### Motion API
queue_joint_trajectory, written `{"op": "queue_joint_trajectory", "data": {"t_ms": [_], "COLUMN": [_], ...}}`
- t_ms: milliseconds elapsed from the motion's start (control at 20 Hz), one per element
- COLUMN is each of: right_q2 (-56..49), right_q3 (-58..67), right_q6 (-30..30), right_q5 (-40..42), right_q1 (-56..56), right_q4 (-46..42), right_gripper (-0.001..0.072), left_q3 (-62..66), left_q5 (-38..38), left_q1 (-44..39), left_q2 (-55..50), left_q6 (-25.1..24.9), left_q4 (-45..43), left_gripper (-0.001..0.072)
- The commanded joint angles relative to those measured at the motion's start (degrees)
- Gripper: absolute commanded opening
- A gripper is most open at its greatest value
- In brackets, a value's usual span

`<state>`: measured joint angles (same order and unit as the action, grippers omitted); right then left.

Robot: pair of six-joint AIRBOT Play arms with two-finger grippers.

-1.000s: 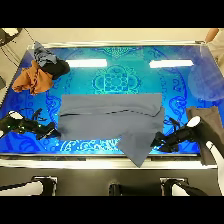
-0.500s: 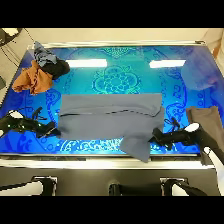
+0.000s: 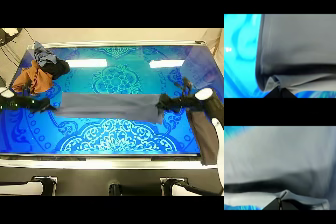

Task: Fold the shirts.

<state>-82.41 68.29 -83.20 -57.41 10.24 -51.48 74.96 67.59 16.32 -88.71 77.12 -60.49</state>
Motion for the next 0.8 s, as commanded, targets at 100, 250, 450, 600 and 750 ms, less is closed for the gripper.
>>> {"op": "queue_joint_trajectory", "data": {"t_ms": [100, 250, 450, 600, 750], "right_q2": [-14.9, -18.0, -18.6, -15.2, -11.7], "right_q3": [13.0, 13.0, 12.9, 13.8, 13.9], "right_q6": [-8.1, -8.1, -8.1, -4.9, -2.9], "right_q5": [6.5, 5.2, 6.0, 3.0, -3.4], "right_q1": [-2.8, -2.8, -2.8, 0.1, 7.4], "right_q4": [0.4, 0.2, 0.0, 0.5, -5.3], "right_gripper": [0.0051, 0.0053, 0.0056, 0.067, 0.0701], "left_q3": [19.0, 21.0, 21.0, 22.8, 26.0], "left_q5": [1.2, 0.0, 0.3, 3.4, 7.2], "left_q1": [-1.9, -2.7, -3.4, -2.2, 0.7], "left_q2": [-15.4, -20.3, -23.0, -22.0, -20.1], "left_q6": [5.4, 5.3, 5.4, 5.3, 3.9], "left_q4": [2.8, 4.0, 4.5, 4.8, 4.9], "left_gripper": [0.0027, 0.0028, 0.0095, 0.0688, 0.0673]}}
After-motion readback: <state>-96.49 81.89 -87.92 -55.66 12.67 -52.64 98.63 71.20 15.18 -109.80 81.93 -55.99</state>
